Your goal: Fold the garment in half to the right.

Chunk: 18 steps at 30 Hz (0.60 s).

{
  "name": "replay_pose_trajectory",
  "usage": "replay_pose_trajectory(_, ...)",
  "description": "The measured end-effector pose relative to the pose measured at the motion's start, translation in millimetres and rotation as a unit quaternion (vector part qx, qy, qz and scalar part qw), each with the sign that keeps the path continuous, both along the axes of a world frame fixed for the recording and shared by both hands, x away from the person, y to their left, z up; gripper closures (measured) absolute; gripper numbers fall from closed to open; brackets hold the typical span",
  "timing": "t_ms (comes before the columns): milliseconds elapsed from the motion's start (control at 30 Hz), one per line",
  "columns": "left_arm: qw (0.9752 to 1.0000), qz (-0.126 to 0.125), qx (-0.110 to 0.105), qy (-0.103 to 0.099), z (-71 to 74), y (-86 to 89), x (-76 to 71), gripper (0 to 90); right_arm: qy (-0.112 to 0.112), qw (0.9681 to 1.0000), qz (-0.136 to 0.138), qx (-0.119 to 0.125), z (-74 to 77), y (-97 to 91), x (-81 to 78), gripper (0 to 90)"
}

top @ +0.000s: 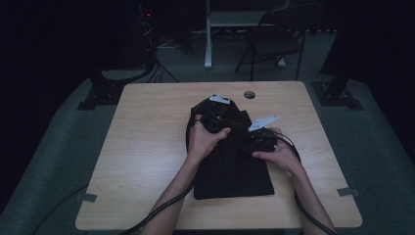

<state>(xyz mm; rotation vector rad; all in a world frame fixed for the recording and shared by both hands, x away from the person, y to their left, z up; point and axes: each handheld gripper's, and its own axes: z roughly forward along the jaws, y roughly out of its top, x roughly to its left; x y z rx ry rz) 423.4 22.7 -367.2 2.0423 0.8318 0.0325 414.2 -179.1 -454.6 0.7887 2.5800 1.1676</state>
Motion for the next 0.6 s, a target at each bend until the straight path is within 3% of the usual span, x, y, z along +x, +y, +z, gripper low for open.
replay_pose_trajectory(267, 0.9999, -0.003, 0.013, 0.010, -10.7, -8.2, 4.1, 78.7, -0.002, 1.0000, 0.001, -0.003, 0.4, 0.9, -1.5, 21.6)
replay_pose_trajectory(367, 0.9998, -0.002, 0.016, 0.013, -12.7, -9.8, 4.2, 78.7, -0.019, 0.9997, 0.006, -0.017, 3.1, 0.7, -4.7, 21.5)
replay_pose_trajectory(467, 0.9997, -0.002, 0.018, 0.015, -14.8, -10.2, 5.5, 78.7, -0.033, 0.9991, 0.016, -0.020, 9.5, -3.9, -10.5, 21.5)
replay_pose_trajectory(600, 0.9995, -0.001, 0.023, 0.022, -20.2, -11.4, 7.9, 78.7, -0.031, 0.9992, 0.020, -0.018, 15.9, -16.1, -17.3, 25.4)
